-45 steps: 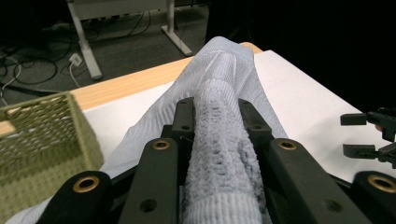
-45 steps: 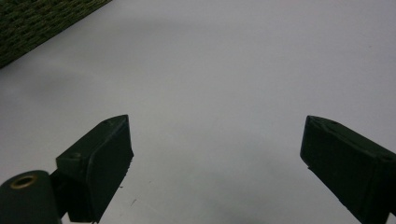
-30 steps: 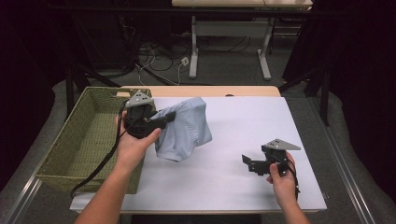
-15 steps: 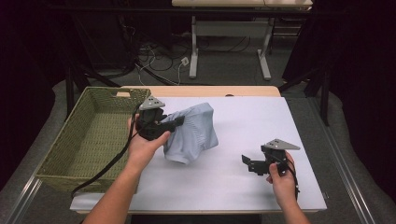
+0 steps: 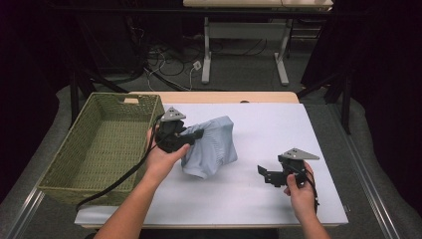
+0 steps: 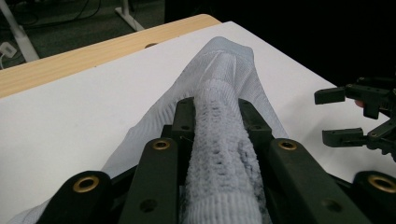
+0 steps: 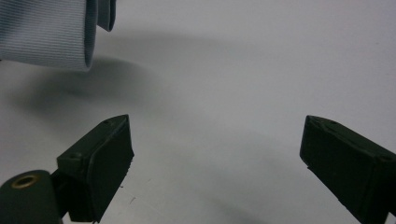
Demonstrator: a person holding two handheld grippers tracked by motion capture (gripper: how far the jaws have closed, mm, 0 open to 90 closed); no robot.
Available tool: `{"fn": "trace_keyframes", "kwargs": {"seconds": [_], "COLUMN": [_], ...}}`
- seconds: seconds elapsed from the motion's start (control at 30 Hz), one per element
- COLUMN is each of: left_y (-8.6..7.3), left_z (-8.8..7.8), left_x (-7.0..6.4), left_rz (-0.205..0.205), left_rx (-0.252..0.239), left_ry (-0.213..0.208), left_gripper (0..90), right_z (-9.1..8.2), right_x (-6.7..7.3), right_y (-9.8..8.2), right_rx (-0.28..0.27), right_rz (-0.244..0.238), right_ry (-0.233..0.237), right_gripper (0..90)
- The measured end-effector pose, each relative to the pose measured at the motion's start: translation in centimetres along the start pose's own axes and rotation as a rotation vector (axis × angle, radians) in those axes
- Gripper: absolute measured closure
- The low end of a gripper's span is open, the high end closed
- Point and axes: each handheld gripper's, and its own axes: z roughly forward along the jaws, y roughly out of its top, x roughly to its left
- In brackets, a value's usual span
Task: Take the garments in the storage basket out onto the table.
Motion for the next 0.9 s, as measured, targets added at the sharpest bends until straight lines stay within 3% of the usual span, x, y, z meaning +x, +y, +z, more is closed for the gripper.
{"fn": "trace_keyframes", "kwargs": {"seconds": [0.3,0.53,0.9], "left_y": [-1.1,-1.8,-3.5], "left_z": [1.8,3.3,6.0], "left_x": [-0.1,-0.3,-0.1], "left_rz": [0.008,0.006,0.011], "left_rx": [0.04,0.05,0.151], "left_ry": [0.01,-0.008,-0.014], "left_gripper": [73.1,73.1,72.9], "right_z": [0.1,0.1,0.1], "right_x": [0.1,0.1,0.1], "right_y": [0.0,0.0,0.0], "right_rx": [0.003,0.007,0.009], "right_rz": [0.002,0.002,-0.001], "right_ry": [0.003,0.004,0.0], "right_gripper": [9.0,9.0,9.3]}}
